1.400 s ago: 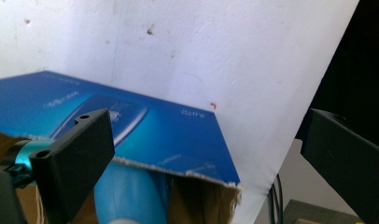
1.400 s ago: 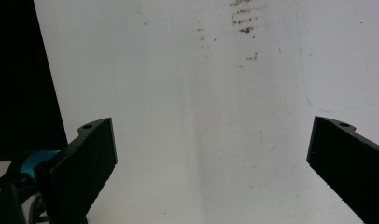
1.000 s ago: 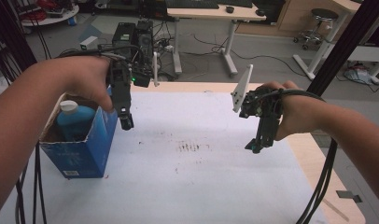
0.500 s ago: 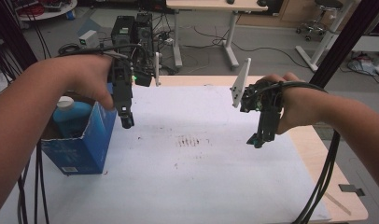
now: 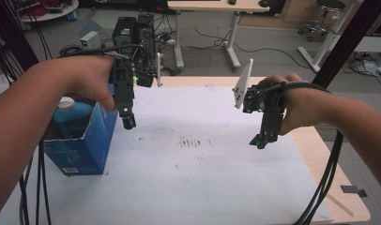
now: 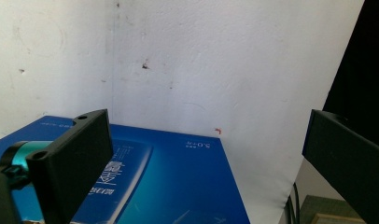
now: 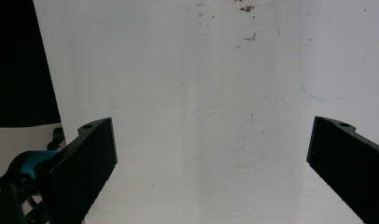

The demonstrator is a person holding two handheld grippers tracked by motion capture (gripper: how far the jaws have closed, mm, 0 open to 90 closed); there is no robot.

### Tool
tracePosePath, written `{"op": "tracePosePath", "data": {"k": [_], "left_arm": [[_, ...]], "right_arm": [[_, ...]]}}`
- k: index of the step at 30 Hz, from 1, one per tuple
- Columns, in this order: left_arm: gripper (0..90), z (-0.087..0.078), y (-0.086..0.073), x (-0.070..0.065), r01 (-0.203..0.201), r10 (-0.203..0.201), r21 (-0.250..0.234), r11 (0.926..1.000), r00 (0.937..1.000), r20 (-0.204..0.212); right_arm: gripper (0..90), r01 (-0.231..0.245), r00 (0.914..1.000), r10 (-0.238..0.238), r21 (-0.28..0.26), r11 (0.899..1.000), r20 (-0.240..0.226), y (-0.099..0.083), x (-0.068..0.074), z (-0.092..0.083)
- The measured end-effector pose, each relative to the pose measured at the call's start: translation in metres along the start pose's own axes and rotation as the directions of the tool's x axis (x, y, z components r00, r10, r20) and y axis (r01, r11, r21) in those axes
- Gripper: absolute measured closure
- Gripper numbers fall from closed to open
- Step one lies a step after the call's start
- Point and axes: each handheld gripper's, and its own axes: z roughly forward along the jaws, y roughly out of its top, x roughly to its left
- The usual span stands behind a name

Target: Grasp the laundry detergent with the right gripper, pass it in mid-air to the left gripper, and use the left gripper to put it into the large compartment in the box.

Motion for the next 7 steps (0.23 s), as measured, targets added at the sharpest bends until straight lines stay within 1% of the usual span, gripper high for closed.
{"op": "tracePosePath", "data": {"k": [7], "left_arm": [[1.6,-0.0048,-0.0018,-0.0029,0.002,-0.002,-0.007,1.0000,1.0000,-0.008]], "right_arm": [[0.9,-0.001,1.0000,0.001,0.002,1.000,0.004,0.0007,0.0022,-0.0010]]}}
